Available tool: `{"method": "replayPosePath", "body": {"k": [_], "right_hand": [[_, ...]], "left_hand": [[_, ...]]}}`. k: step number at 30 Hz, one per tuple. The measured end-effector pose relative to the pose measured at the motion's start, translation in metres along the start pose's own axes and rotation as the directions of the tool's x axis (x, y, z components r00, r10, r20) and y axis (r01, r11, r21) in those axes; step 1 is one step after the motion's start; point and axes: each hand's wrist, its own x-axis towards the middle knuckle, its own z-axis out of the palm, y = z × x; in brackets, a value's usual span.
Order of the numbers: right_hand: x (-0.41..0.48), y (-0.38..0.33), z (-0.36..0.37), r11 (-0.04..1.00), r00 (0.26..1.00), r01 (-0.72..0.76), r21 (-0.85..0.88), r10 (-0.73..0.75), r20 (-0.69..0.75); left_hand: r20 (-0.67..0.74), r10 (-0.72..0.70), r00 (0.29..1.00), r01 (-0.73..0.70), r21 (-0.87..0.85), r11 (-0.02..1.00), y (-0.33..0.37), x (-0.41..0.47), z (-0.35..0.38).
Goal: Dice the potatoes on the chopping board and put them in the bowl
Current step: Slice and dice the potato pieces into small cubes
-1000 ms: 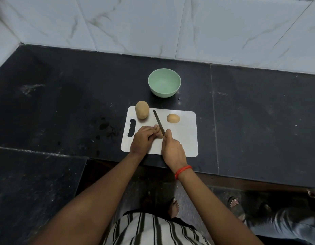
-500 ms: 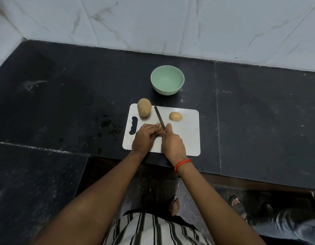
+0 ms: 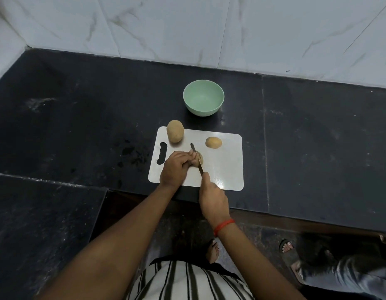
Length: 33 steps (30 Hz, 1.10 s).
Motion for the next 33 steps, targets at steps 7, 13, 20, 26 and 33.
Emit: {"method": "replayPosePath", "body": {"k": [7, 13, 20, 26, 33], "right_hand": [[-0.059, 0.028, 0.001, 1.0, 0.998, -0.015, -0.013, 0.016, 0.058], [-0.08, 0.04, -0.008, 0.961, 0.991, 0.046, 0.274, -0.009, -0.137], [-0.016, -0.006, -0.032, 0.955, 0.977, 0.095, 0.28, -0.036, -0.21], [0.006, -0.02, -0.022, 0.982, 0.988, 0.045, 0.185, -0.017, -0.153], [0.007, -0.015, -0.014, 0.984, 0.992, 0.033, 0.173, -0.012, -0.125]], "left_hand": [[-0.027, -0.04, 0.999, 0.039, -0.046, 0.998, 0.002, -0.001, 0.0], [-0.034, -0.059, 0.998, 0.057, -0.057, 0.997, 0.005, -0.002, -0.003], [-0.019, -0.064, 0.998, 0.063, -0.044, 0.997, 0.006, -0.003, -0.005], [-0.009, -0.057, 0.998, 0.057, -0.055, 0.997, 0.006, -0.003, -0.006], [0.002, -0.05, 0.999, 0.05, -0.048, 0.998, 0.005, -0.002, -0.005]]}}
